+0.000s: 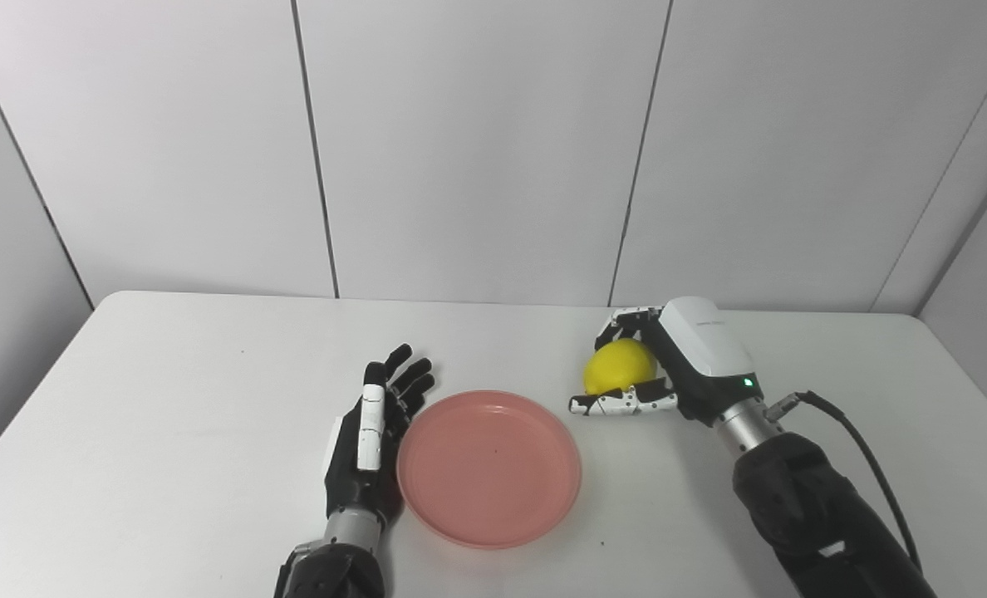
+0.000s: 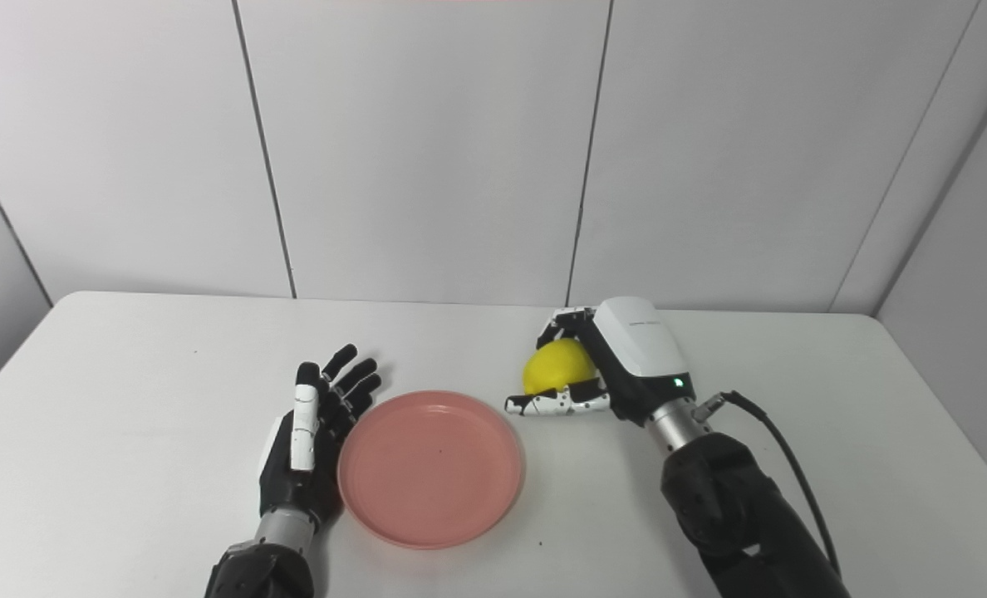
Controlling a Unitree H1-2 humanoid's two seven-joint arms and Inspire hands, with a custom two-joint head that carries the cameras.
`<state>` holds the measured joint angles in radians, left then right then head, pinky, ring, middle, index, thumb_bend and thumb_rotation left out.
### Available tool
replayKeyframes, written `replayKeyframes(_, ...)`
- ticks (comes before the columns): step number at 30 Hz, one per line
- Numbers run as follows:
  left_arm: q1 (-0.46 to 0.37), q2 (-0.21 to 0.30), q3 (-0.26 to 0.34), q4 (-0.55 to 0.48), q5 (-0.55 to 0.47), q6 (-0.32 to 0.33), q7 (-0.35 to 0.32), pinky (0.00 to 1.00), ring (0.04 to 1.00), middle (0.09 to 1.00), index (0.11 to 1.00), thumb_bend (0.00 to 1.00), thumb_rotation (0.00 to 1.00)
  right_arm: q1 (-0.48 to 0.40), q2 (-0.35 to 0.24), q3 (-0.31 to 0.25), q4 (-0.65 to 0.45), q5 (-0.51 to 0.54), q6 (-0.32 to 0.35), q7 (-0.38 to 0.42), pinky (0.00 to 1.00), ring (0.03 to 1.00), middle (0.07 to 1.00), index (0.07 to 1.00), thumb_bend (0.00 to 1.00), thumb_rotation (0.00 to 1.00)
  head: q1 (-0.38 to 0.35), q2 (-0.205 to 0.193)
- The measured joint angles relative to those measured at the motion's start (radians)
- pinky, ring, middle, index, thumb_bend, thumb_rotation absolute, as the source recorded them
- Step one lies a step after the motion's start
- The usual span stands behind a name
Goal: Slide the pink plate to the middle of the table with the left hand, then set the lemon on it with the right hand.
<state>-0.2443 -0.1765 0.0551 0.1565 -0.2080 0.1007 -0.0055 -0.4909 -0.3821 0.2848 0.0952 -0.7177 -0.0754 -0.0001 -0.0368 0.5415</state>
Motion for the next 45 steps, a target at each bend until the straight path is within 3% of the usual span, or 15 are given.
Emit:
replayKeyframes(7, -0.001, 0.000, 0.000, 0.001, 0.000, -0.001, 0.000, 0.94, 0.847, 0.820, 0.823, 0.85, 0.84, -0.040, 0.029, 0.028, -0.005, -0.018, 0.000, 0.065, 0.18, 0.242, 0.322, 0.418, 0.50, 0.43, -0.006, 0.002)
replayKeyframes(12, -0.001, -0.001, 0.000, 0.001, 0.000, -0.001, 0.001, 0.94, 0.841, 0.820, 0.823, 0.85, 0.84, -0.046, 0.040, 0.055, 0.001, -0.017, -0.001, 0.103, 0.27, 0.346, 0.430, 0.549, 0.51, 0.47, -0.003, 0.002)
replayKeyframes(15, -0.001, -0.001, 0.000, 0.001, 0.000, -0.001, 0.003, 0.94, 0.841, 0.818, 0.820, 0.85, 0.84, -0.051, 0.041, 0.071, 0.023, -0.019, -0.019, 0.106, 0.21, 0.268, 0.342, 0.436, 0.51, 0.45, -0.002, 0.003)
replayKeyframes(18, -0.001, -0.001, 0.000, 0.000, 0.000, -0.001, 0.004, 0.93, 0.840, 0.817, 0.818, 0.84, 0.84, -0.062, 0.043, 0.089, 0.058, -0.023, -0.030, 0.108, 0.20, 0.259, 0.331, 0.425, 0.51, 0.45, -0.003, 0.003)
replayKeyframes(21, -0.001, -0.001, 0.000, 0.000, 0.000, -0.001, 0.004, 0.94, 0.850, 0.818, 0.822, 0.84, 0.84, -0.076, 0.046, 0.106, 0.079, -0.025, -0.037, 0.111, 0.27, 0.349, 0.436, 0.544, 0.51, 0.49, -0.003, 0.003)
replayKeyframes(24, -0.001, -0.001, 0.000, 0.001, 0.000, -0.001, 0.004, 0.95, 0.859, 0.828, 0.830, 0.85, 0.84, -0.094, 0.054, 0.118, 0.100, -0.016, -0.055, 0.123, 0.31, 0.389, 0.470, 0.570, 0.49, 0.51, -0.006, 0.005)
replayKeyframes(31, -0.002, -0.001, -0.001, 0.002, -0.001, -0.001, 0.004, 0.96, 0.858, 0.822, 0.830, 0.85, 0.84, -0.111, 0.081, 0.116, 0.138, 0.087, -0.119, 0.173, 0.22, 0.266, 0.351, 0.465, 0.48, 0.46, -0.005, 0.006)
replayKeyframes(36, -0.004, -0.001, 0.002, 0.003, -0.001, -0.001, 0.004, 0.95, 0.849, 0.814, 0.821, 0.85, 0.83, -0.113, 0.100, 0.115, 0.140, 0.119, -0.122, 0.201, 0.16, 0.212, 0.294, 0.360, 0.48, 0.51, -0.003, 0.005)
replayKeyframes(41, -0.010, -0.004, 0.003, 0.009, -0.001, -0.001, 0.004, 0.97, 0.856, 0.820, 0.829, 0.84, 0.84, -0.120, 0.114, 0.115, 0.141, 0.127, -0.122, 0.225, 0.15, 0.201, 0.278, 0.348, 0.48, 0.51, -0.002, 0.005)
replayKeyframes(45, -0.020, -0.005, 0.006, 0.020, 0.000, -0.001, 0.004, 0.96, 0.846, 0.809, 0.824, 0.83, 0.84, -0.139, 0.118, 0.115, 0.144, 0.138, -0.122, 0.234, 0.20, 0.247, 0.327, 0.416, 0.47, 0.51, -0.006, 0.008)
